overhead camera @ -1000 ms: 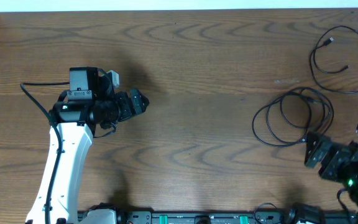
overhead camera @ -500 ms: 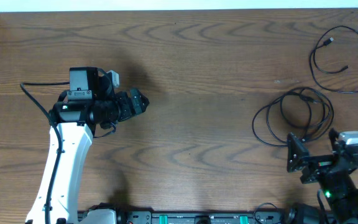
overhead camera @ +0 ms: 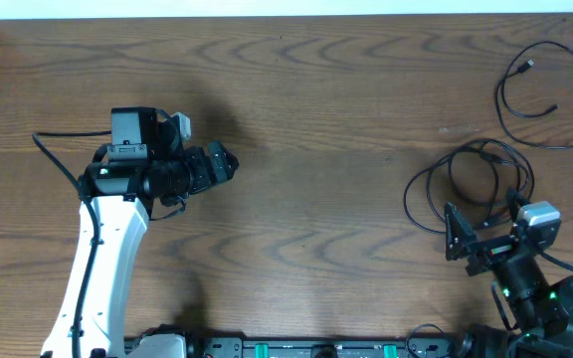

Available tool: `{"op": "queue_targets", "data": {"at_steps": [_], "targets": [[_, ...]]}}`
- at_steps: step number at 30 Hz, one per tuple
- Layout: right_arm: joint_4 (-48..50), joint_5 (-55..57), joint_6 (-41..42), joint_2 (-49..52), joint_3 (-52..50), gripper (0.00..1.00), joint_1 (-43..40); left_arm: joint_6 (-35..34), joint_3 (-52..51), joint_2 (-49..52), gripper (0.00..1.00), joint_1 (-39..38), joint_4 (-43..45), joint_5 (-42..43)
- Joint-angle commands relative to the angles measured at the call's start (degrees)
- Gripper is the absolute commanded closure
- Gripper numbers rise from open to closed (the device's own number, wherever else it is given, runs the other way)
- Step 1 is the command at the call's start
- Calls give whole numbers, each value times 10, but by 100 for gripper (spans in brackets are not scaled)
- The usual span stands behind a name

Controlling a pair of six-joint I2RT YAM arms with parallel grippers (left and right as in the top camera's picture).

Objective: Untangle cables

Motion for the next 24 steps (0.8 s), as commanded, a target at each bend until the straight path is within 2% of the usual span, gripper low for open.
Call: {"op": "queue_targets", "data": {"at_steps": [1,13,17,24], "targets": [[14,-27,5,-5,-18,1,2,1,3,-7,3,2,-2,-5],[17,-32,5,-8,-35,1,17,1,3,-7,3,2,-2,-5],[20,-8,5,-8,-35,1,54,1,3,-7,3,2,-2,-5],[53,112,5,-8,-35,1,162,1,3,-7,3,2,-2,-5]]}}
